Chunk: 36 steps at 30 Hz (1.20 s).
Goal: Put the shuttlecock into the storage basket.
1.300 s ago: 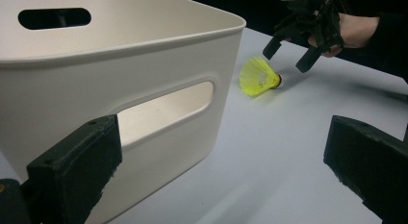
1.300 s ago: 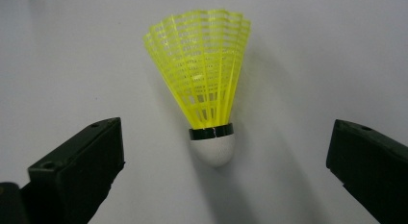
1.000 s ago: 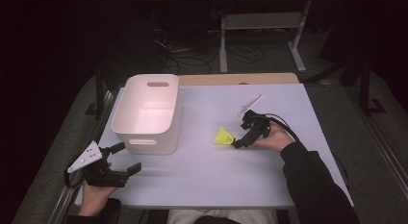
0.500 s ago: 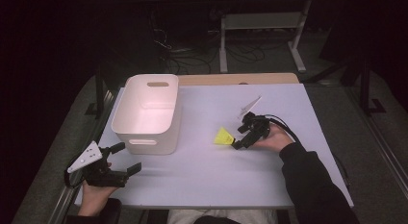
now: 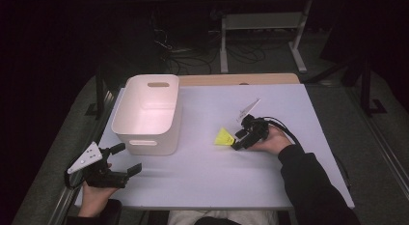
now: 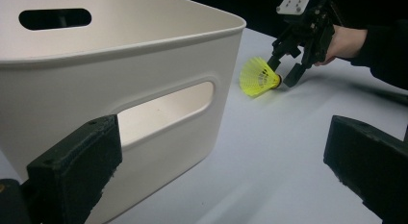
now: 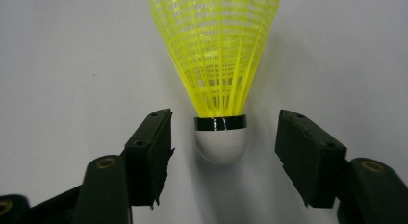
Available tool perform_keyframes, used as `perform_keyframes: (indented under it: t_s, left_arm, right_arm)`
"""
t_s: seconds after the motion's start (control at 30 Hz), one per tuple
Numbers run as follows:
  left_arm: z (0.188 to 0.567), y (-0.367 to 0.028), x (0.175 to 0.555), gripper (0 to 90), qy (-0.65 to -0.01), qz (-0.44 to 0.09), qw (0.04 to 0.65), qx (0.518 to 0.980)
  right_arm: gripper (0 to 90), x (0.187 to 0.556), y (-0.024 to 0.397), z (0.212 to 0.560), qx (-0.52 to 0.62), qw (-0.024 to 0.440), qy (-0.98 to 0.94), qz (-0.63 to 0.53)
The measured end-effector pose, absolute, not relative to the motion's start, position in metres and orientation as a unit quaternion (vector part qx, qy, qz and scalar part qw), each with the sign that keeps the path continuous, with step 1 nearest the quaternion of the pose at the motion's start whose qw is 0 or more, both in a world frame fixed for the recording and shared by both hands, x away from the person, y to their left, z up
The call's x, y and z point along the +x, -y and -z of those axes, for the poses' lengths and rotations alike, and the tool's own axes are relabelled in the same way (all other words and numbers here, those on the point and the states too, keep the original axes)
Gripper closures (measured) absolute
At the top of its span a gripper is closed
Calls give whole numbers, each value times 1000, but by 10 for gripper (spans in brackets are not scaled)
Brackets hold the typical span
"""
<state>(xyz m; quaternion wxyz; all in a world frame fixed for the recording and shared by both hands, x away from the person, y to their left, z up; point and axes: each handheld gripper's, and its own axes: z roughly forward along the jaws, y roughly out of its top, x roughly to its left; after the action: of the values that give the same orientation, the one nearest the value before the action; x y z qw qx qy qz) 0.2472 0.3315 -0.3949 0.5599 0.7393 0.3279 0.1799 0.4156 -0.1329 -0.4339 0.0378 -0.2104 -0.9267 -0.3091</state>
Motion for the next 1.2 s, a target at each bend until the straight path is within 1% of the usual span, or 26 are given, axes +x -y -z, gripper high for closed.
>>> perform_keyframes:
  t_s: [0.3, 0.47, 0.8, 1.2]
  left_arm:
    - [395, -331, 247, 0, -328, -180, 560, 740]
    - [395, -331, 247, 0, -328, -180, 560, 740]
    - [395, -331, 247, 0, -328, -180, 560, 739]
    - [395, -332, 247, 0, -329, -180, 560, 739]
  right_arm:
    - [509, 413, 130, 436, -198, 32, 932, 301]
    - [613, 413, 129, 435, -192, 27, 932, 306]
    - [628, 411, 131, 430, -192, 23, 931, 308]
    - [629, 404, 134, 414, -196, 13, 930, 310]
